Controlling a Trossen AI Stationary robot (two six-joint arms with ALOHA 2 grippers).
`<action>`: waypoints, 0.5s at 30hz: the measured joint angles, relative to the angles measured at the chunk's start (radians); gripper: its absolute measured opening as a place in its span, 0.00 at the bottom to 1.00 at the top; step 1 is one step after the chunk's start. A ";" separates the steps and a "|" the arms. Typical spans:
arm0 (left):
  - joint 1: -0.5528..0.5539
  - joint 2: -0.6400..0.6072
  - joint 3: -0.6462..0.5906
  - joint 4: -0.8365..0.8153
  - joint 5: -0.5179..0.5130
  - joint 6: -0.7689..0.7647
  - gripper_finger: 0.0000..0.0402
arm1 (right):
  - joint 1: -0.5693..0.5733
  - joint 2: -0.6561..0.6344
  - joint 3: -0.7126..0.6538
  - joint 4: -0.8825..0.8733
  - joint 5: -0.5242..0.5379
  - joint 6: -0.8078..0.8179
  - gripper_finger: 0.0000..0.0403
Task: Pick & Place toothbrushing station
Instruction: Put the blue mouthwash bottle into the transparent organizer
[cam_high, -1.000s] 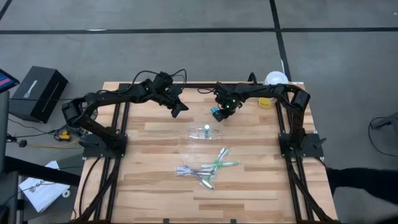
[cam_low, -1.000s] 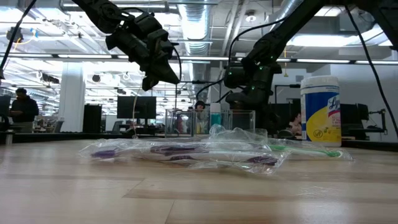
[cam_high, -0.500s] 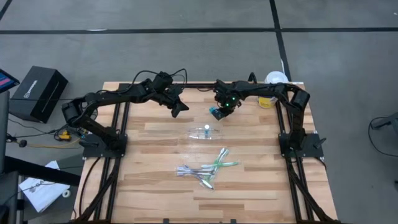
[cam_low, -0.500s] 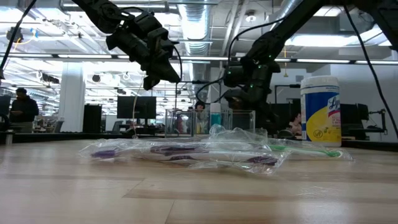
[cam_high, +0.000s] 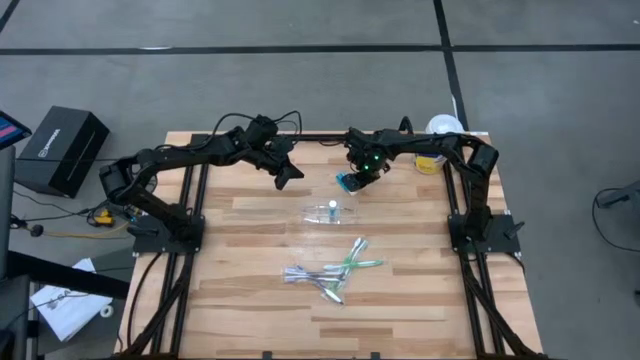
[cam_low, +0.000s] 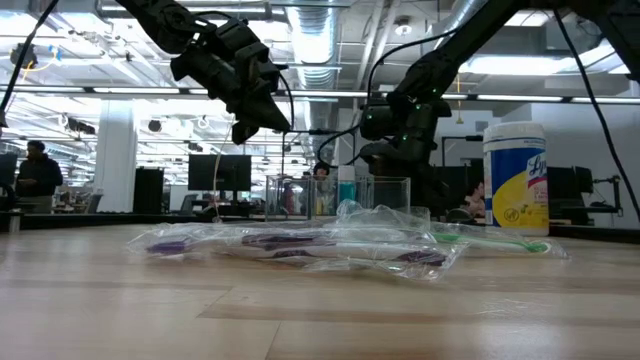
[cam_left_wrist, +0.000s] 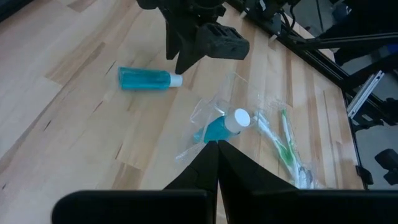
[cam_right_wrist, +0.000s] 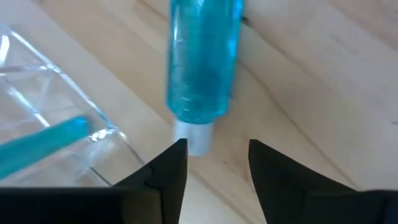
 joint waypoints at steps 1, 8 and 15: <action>0.000 0.000 0.000 0.000 0.000 0.000 0.00 | 0.004 0.000 0.000 0.007 -0.012 0.009 0.41; 0.000 0.000 0.000 0.000 0.003 0.000 0.00 | 0.049 -0.001 0.000 0.032 -0.021 0.047 0.37; 0.000 0.000 0.000 -0.001 0.008 0.022 0.00 | 0.064 0.086 0.008 0.026 -0.025 0.085 0.33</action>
